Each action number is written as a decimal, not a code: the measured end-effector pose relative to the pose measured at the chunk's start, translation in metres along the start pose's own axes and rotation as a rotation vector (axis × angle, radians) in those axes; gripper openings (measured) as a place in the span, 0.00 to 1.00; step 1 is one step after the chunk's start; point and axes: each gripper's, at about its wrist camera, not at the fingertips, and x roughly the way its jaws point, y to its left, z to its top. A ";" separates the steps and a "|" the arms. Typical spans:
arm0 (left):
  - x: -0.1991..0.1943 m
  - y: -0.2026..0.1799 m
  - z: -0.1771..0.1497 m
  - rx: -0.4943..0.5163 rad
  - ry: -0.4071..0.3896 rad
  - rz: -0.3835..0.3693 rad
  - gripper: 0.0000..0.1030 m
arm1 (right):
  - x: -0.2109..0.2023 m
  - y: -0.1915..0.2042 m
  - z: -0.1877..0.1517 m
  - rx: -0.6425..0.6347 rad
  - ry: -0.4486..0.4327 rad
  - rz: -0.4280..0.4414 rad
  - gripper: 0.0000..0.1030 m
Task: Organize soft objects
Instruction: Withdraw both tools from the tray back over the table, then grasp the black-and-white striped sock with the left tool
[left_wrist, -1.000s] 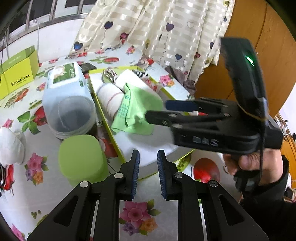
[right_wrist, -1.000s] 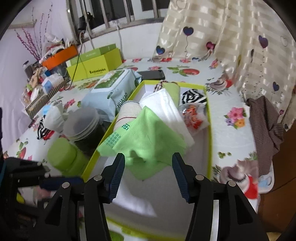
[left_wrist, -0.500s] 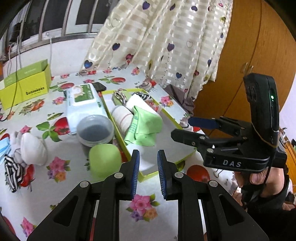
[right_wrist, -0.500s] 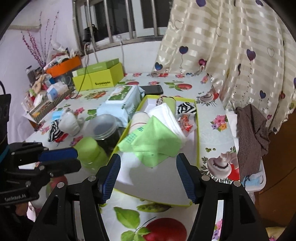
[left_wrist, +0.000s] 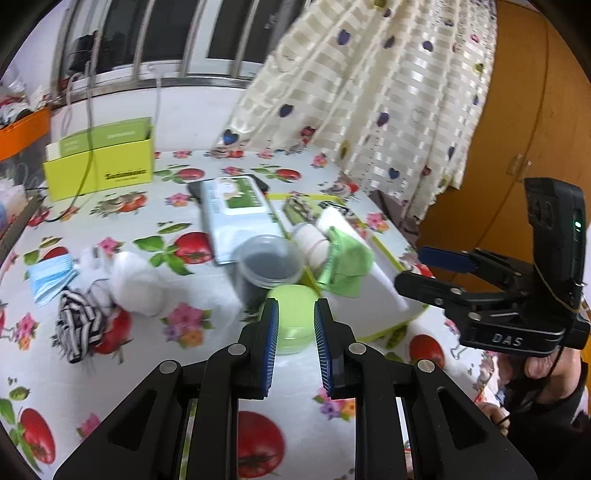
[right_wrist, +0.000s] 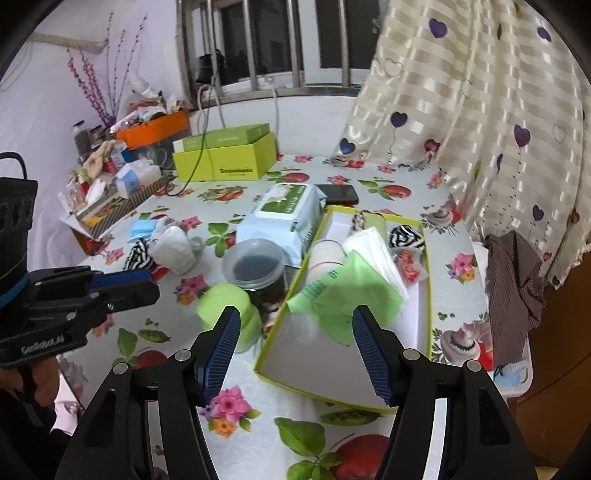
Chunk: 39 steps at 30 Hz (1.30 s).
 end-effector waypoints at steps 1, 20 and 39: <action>-0.002 0.003 0.000 -0.005 -0.003 0.011 0.20 | 0.000 0.003 0.001 -0.006 0.000 0.004 0.62; -0.029 0.087 -0.011 -0.139 -0.049 0.188 0.20 | 0.019 0.060 0.024 -0.141 0.003 0.096 0.68; -0.036 0.166 -0.023 -0.245 -0.053 0.281 0.43 | 0.073 0.132 0.044 -0.286 0.087 0.197 0.69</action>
